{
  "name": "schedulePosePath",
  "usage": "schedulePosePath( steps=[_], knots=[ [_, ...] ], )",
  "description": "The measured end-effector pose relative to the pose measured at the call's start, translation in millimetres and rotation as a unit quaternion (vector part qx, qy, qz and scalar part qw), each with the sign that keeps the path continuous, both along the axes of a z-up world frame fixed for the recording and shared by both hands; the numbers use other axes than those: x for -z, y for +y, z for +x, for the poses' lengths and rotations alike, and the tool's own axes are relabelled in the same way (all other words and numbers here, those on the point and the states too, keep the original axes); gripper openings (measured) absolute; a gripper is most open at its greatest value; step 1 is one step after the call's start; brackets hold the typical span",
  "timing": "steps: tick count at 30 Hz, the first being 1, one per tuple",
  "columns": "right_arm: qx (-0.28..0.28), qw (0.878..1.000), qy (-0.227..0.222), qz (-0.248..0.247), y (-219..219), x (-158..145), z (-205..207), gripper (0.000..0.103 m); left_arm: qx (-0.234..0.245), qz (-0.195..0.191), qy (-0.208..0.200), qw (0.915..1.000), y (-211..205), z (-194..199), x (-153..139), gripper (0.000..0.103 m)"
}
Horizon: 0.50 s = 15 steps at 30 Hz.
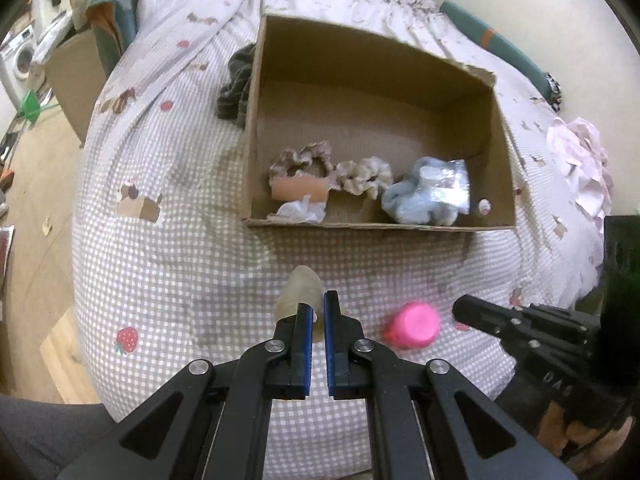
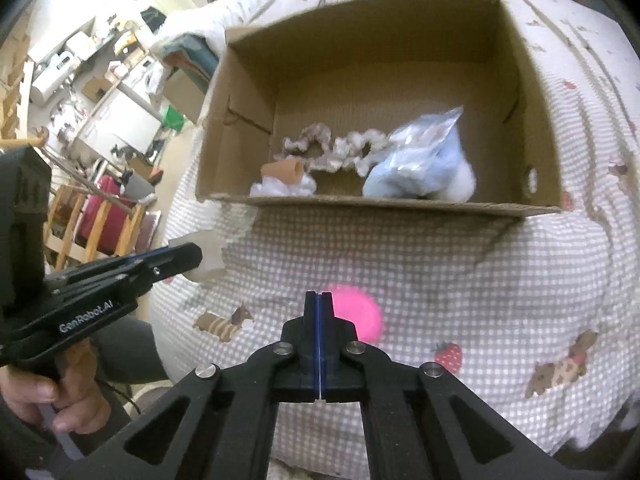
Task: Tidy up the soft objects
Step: 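Grasp the pink heart plush with the right gripper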
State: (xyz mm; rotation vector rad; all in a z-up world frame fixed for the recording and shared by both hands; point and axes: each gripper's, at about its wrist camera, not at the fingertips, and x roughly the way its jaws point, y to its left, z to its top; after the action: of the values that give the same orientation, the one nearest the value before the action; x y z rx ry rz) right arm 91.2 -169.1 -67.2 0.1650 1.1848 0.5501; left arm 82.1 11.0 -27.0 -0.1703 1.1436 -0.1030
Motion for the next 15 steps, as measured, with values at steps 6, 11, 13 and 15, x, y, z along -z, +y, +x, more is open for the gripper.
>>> schedulePosePath(
  steps=[6, 11, 13, 15],
  knots=[
    [0.042, 0.999, 0.026, -0.002, -21.9, 10.6, 10.6, 0.002, 0.006, 0.016, 0.004, 0.9999, -8.3, 0.9, 6.0, 0.005],
    [0.061, 0.996, 0.056, -0.022, -27.2, 28.8, 16.2, 0.079, 0.006, 0.020, 0.003, 0.9998, -10.7, 1.4, 9.1, 0.005],
    [0.051, 0.996, 0.070, -0.026, -19.0, 39.1, 20.0, 0.079, 0.009, 0.022, 0.002, 0.9997, -11.5, 1.1, 10.0, 0.005],
    [0.042, 0.995, 0.077, -0.039, -9.8, 49.1, 24.5, 0.079, 0.011, 0.022, 0.001, 0.9997, -13.1, 0.8, 10.4, 0.005]
  ],
)
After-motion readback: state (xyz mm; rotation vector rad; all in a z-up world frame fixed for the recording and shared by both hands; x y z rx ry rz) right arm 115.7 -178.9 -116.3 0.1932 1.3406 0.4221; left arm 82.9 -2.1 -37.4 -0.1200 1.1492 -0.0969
